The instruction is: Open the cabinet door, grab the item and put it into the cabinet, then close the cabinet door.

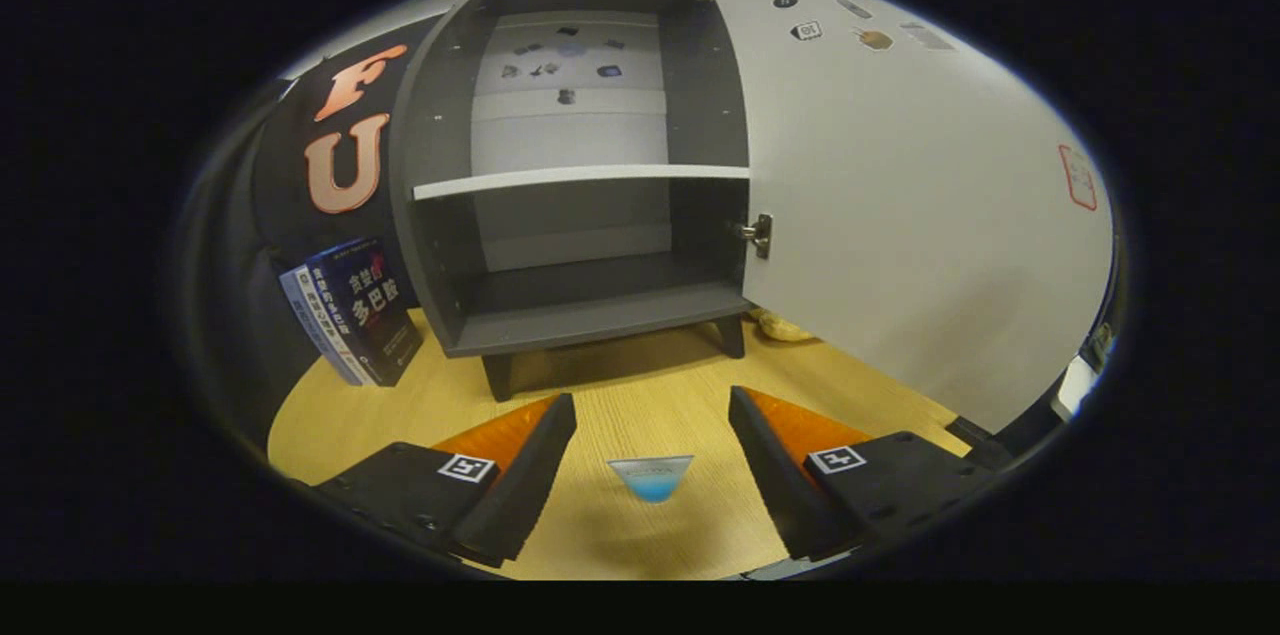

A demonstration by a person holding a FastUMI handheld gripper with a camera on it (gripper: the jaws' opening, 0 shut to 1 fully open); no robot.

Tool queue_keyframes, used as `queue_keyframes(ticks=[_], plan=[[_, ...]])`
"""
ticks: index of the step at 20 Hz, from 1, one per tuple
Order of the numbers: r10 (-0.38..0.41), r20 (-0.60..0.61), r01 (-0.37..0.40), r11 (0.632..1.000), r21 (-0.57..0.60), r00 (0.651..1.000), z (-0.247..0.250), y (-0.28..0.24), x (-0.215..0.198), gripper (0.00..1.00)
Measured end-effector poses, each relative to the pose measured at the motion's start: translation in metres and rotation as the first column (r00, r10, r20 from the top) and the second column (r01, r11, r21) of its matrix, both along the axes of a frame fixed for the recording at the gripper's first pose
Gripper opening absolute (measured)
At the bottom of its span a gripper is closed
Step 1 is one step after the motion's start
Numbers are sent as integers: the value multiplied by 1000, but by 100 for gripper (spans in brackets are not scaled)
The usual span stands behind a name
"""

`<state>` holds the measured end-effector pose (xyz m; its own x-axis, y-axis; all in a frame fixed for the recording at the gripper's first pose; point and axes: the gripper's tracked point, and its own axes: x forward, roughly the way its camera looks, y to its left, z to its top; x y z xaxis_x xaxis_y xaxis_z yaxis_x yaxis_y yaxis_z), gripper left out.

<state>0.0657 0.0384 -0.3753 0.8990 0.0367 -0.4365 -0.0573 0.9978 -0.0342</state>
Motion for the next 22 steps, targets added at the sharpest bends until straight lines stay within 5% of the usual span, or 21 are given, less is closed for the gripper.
queue_keyframes(ticks=[9, 15, 22], plan=[[7, -121, -9, 1000, -16, 993, -65, -7, 6, 98], [-17, -171, 23, 999, 30, 985, -80, -10, 7, 65], [32, -205, -28, 999, 25, 978, -44, -1, 4, 62]])
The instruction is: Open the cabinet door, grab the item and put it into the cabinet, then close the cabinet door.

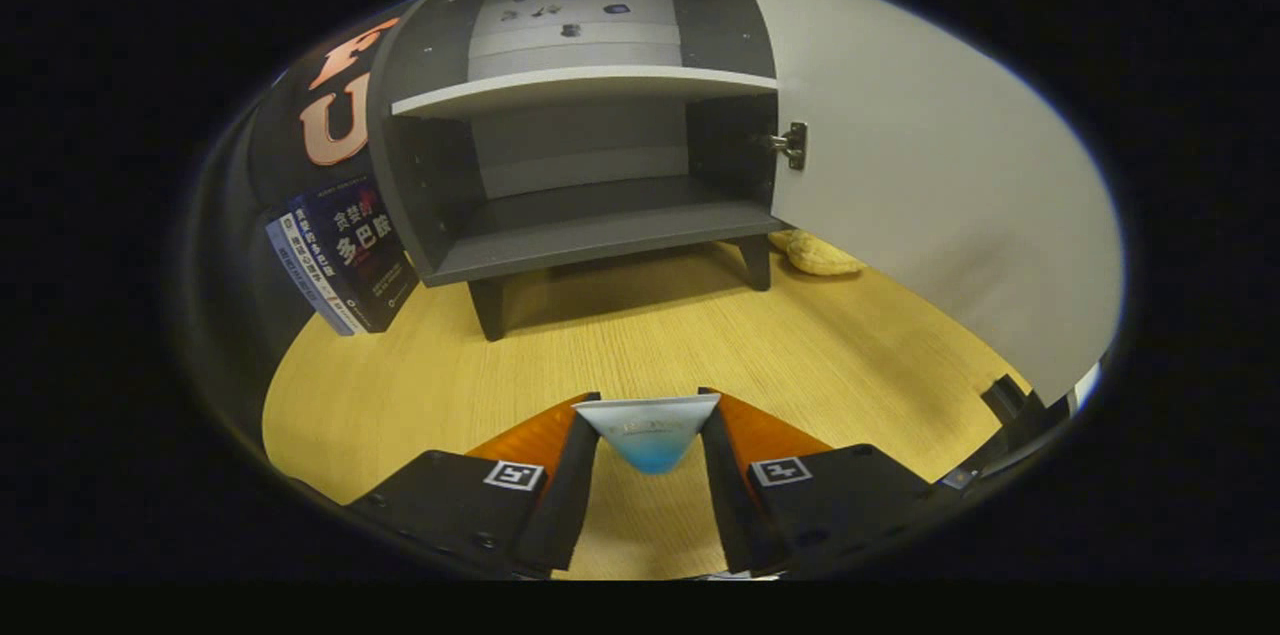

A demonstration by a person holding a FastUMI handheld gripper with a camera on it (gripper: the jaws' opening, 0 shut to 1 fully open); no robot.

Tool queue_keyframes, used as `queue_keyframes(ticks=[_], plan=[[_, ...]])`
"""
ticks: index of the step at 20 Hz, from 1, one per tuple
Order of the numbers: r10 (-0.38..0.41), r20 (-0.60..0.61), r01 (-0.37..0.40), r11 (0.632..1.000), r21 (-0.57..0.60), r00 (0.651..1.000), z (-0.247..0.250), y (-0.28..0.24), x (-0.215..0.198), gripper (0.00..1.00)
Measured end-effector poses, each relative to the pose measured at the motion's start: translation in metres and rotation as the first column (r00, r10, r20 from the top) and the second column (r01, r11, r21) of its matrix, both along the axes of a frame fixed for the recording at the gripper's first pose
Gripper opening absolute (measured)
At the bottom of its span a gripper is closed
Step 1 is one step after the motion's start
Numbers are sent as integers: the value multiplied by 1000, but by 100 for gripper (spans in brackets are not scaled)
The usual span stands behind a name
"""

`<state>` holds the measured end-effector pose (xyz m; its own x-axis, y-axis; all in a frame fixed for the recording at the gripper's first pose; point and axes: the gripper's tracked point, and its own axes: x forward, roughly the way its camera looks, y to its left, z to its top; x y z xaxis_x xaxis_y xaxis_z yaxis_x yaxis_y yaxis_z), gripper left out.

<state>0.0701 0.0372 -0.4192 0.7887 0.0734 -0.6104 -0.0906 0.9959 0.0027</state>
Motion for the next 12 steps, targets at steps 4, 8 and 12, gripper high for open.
queue_keyframes(ticks=[4, 8, 12], plan=[[38, 3, -38, 999, 12, 999, 50, 13, 4, 62], [100, 30, -102, 993, 64, 995, 108, 40, 12, 61], [191, 83, -195, 979, 56, 978, 173, 70, 26, 61]])
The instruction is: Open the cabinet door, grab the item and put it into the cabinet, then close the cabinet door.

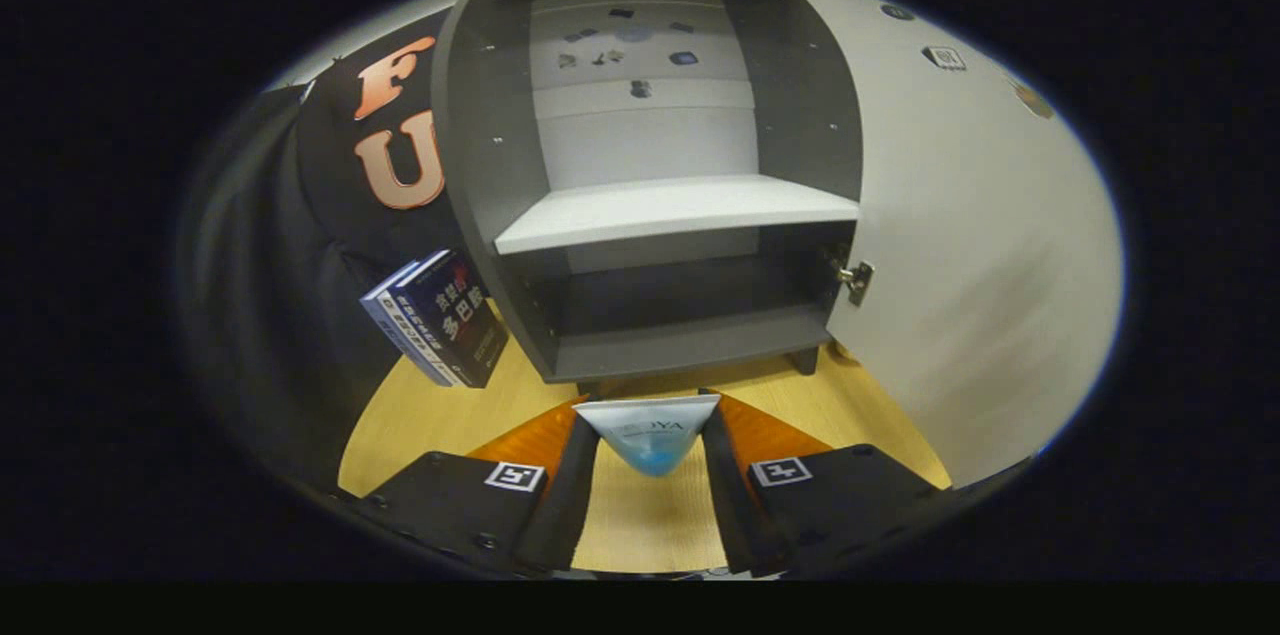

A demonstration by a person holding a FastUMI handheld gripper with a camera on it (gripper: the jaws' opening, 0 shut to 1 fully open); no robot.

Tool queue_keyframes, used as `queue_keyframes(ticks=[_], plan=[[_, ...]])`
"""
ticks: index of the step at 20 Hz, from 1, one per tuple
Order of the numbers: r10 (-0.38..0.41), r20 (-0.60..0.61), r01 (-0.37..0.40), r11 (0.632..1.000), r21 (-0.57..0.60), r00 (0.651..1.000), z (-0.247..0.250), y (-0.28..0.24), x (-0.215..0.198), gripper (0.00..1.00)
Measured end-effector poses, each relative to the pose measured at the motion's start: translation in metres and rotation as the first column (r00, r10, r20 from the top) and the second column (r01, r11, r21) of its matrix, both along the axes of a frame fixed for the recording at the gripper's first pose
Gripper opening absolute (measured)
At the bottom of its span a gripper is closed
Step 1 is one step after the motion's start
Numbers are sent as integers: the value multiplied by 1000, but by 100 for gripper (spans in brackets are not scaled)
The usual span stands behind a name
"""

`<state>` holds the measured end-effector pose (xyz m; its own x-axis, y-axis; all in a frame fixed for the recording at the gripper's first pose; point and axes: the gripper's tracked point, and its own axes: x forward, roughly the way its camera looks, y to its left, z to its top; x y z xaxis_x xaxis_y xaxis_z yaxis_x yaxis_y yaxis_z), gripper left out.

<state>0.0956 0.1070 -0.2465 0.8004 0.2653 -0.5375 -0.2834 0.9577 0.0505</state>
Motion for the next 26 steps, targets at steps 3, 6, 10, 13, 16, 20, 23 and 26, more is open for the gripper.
queue_keyframes(ticks=[3, 6, 10, 13, 16, 20, 23, 26], plan=[[45, 41, -45, 999, -7, 998, 46, 20, 16, 61], [82, 79, -81, 997, -11, 993, 88, 39, 35, 61], [99, 135, -98, 995, -18, 986, 133, 56, 67, 61], [92, 156, -91, 996, -13, 983, 158, 63, 95, 61], [81, 165, -80, 997, -17, 983, 168, 68, 125, 61], [58, 141, -58, 998, -3, 988, 163, 74, 159, 61], [44, 105, -43, 999, -7, 994, 149, 76, 184, 61], [35, 92, -34, 999, -12, 995, 139, 77, 197, 61]])
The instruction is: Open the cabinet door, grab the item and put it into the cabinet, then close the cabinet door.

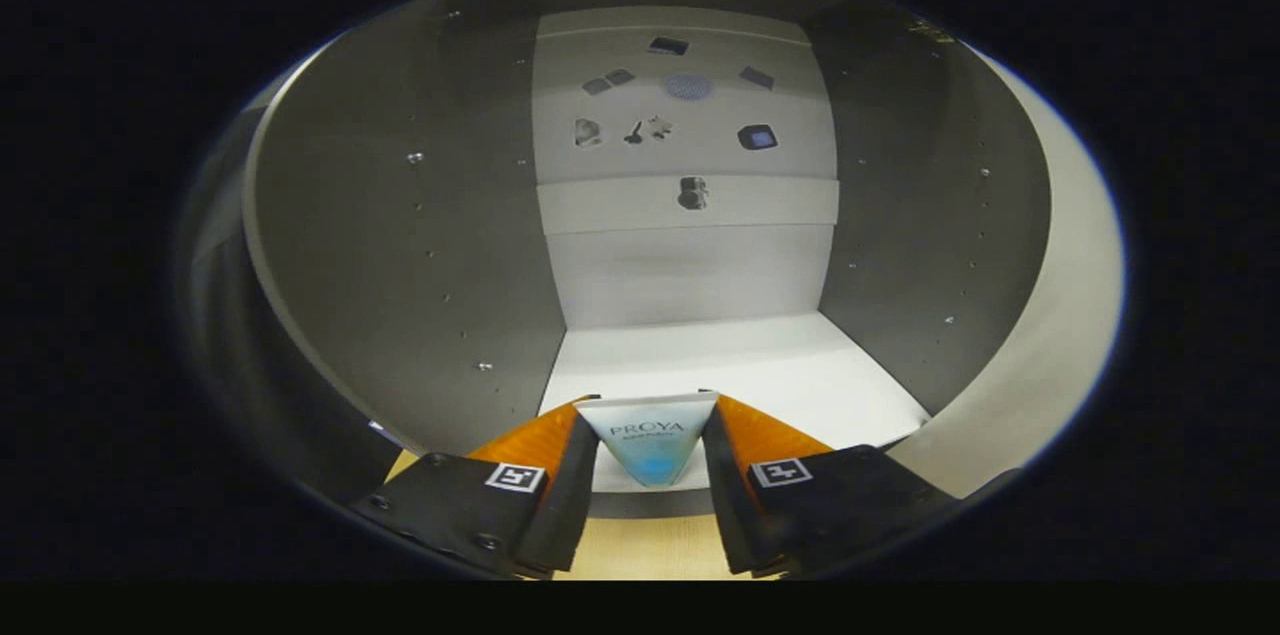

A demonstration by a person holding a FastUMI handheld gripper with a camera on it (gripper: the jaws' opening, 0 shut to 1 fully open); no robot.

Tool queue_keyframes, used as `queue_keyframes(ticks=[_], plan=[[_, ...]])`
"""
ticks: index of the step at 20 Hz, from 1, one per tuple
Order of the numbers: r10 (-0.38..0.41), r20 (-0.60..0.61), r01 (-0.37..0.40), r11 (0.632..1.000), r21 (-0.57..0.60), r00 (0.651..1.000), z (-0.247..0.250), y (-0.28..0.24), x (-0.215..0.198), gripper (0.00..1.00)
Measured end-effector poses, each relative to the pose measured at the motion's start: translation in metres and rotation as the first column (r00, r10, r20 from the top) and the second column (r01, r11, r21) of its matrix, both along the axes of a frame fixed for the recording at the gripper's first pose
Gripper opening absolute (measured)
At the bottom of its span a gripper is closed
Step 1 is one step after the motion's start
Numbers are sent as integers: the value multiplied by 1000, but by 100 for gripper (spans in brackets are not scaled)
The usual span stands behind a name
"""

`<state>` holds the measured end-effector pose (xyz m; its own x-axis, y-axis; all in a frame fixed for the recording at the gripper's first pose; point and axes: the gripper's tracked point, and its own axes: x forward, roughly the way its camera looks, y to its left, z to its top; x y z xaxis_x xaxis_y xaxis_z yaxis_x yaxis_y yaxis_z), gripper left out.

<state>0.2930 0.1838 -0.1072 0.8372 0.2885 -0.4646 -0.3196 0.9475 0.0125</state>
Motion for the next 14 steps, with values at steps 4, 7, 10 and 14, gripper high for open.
queue_keyframes(ticks=[4, 7, 10, 14], plan=[[0, -27, 0, 1000, -9, 1000, -12, 3, 8, 61], [6, -29, -6, 1000, -17, 1000, -18, 6, 10, 62], [8, -10, -8, 999, -35, 1000, -18, 8, 10, 63], [-1, 27, 2, 999, -50, 1000, -5, 2, 4, 71]])
